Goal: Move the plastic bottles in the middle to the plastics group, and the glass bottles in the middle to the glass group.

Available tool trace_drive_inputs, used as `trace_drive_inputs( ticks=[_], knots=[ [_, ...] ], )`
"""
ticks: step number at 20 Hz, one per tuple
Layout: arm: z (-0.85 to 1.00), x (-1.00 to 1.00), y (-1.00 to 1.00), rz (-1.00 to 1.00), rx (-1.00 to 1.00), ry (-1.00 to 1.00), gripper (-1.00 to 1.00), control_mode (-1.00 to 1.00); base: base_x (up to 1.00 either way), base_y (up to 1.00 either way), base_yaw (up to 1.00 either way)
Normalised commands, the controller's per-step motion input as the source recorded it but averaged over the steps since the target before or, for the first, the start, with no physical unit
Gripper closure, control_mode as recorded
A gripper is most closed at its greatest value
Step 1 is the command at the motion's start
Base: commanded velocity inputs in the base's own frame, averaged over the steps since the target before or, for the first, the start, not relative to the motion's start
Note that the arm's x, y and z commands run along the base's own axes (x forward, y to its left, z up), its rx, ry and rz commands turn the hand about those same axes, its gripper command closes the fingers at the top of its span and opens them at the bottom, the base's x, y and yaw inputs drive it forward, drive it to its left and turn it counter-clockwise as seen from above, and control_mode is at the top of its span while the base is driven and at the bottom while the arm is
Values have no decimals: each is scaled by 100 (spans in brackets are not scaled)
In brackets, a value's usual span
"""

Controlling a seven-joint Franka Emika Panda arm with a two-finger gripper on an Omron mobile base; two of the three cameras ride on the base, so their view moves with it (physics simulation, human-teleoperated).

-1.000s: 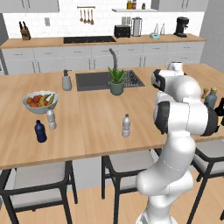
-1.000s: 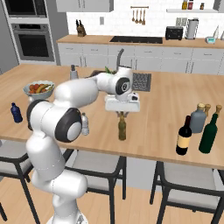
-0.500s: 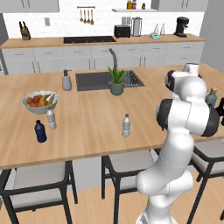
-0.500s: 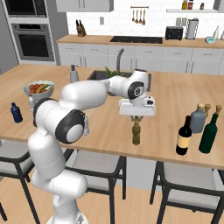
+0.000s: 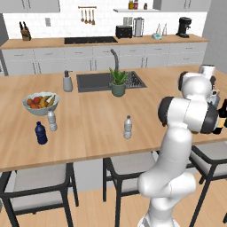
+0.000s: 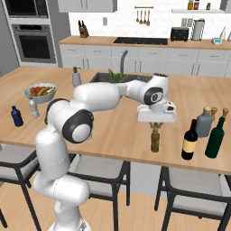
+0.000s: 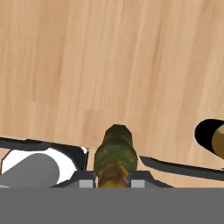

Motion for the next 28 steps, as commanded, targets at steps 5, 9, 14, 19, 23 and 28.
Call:
trace_drive_inputs(
  ticks=[5,9,14,19,23,28],
  knots=[
    [-2,-2,-48,0,0,0,100,-100,0,0,0],
    [-19,-14,-17,0,-1,-1,100,-100,0,0,0],
    [-7,-8,-23,0,0,0,100,-100,0,0,0],
    [-3,0,-19,0,-1,-1,100,-100,0,0,0],
    [-16,0,-1,0,-3,-2,100,-100,0,0,0],
    [-6,0,0,0,0,-4,100,-100,0,0,0]
  ],
)
